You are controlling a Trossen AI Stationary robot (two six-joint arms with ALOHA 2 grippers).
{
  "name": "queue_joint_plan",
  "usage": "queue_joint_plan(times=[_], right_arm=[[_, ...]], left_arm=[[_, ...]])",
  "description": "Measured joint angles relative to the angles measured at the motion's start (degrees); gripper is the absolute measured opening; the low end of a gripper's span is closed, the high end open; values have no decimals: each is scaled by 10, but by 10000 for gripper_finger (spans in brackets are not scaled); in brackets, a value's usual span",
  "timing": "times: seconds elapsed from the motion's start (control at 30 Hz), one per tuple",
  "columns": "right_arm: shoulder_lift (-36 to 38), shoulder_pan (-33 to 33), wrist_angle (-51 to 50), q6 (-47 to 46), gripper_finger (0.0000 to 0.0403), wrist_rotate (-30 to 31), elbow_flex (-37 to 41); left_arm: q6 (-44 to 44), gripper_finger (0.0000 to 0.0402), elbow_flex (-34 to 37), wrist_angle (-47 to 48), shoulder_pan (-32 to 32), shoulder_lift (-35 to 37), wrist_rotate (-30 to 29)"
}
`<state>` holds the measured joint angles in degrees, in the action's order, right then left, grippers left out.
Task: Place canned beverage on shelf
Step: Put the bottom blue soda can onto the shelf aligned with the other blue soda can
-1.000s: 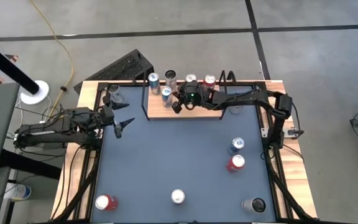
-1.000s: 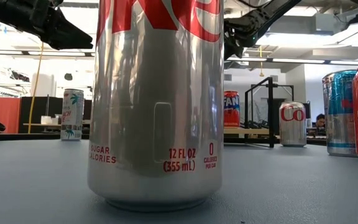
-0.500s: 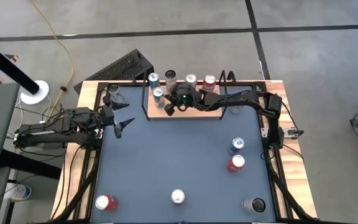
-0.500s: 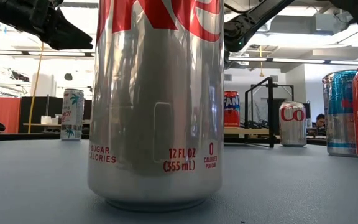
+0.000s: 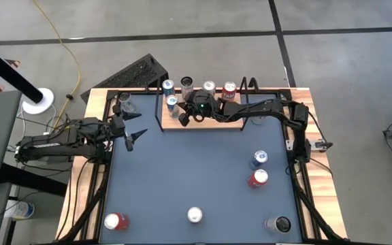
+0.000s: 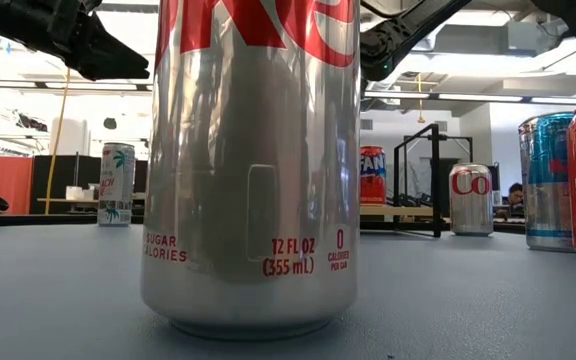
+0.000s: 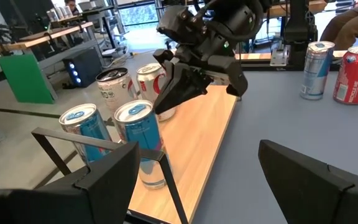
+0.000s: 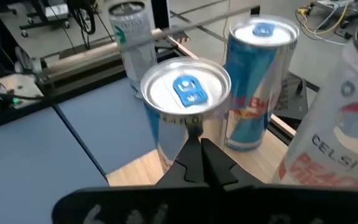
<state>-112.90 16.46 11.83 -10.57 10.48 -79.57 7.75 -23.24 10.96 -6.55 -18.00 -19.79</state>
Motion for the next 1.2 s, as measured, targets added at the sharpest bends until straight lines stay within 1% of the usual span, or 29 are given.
queue_joint_plan(times=[0.17,0.53,0.7,0.87,0.97,1.1,1.2], right_arm=[[0,-1,26,0,0,0,0],[0,-12,22,5,0,-1,0],[0,-8,46,15,0,3,0],[0,-4,45,16,0,5,0],[-15,-3,75,16,0,8,0],[-43,-4,91,19,0,9,-3],[-43,-10,95,29,0,15,-2]], left_arm=[[0,318,0,0,0,0,0],[-1,318,0,0,0,0,0],[-1,318,0,0,0,0,0],[-2,318,0,0,0,0,0],[-2,318,0,0,0,0,0],[-2,318,0,1,0,0,0],[-5,318,0,3,0,0,5]])
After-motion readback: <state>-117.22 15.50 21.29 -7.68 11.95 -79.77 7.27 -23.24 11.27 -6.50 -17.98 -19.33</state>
